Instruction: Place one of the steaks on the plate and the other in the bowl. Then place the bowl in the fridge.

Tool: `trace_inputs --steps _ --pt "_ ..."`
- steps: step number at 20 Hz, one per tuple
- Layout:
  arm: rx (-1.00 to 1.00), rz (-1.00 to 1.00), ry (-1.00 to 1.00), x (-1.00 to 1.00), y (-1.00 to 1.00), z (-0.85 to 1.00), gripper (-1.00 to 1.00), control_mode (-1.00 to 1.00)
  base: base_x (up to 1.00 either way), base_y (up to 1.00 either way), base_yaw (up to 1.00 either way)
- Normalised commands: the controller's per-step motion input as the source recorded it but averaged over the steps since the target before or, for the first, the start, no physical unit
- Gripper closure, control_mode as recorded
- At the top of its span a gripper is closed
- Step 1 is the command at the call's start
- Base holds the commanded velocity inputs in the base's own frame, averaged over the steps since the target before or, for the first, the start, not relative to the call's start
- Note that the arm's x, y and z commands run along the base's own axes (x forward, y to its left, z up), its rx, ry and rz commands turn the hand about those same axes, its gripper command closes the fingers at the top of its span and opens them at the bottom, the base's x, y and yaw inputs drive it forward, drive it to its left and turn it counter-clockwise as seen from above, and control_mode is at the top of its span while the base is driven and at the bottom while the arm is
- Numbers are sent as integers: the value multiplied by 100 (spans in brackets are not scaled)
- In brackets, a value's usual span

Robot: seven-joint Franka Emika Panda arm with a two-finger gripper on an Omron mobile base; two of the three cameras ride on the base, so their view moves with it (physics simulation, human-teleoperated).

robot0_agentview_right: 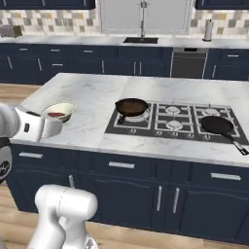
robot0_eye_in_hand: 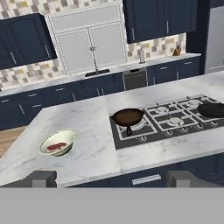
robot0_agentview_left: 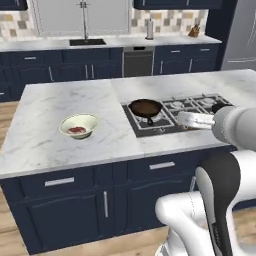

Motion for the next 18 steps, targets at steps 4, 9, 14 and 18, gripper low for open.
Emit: trace_inputs --steps 4,9,14,18 --pt "0 0 0 0 0 0 -100 100 -69 -100 2" --pt "0 0 0 0 0 0 -100 100 12 -100 0" --pt "0 0 0 0 0 0 -100 100 58 -100 0" --pt "0 0 0 0 0 0 -100 100 42 -100 1"
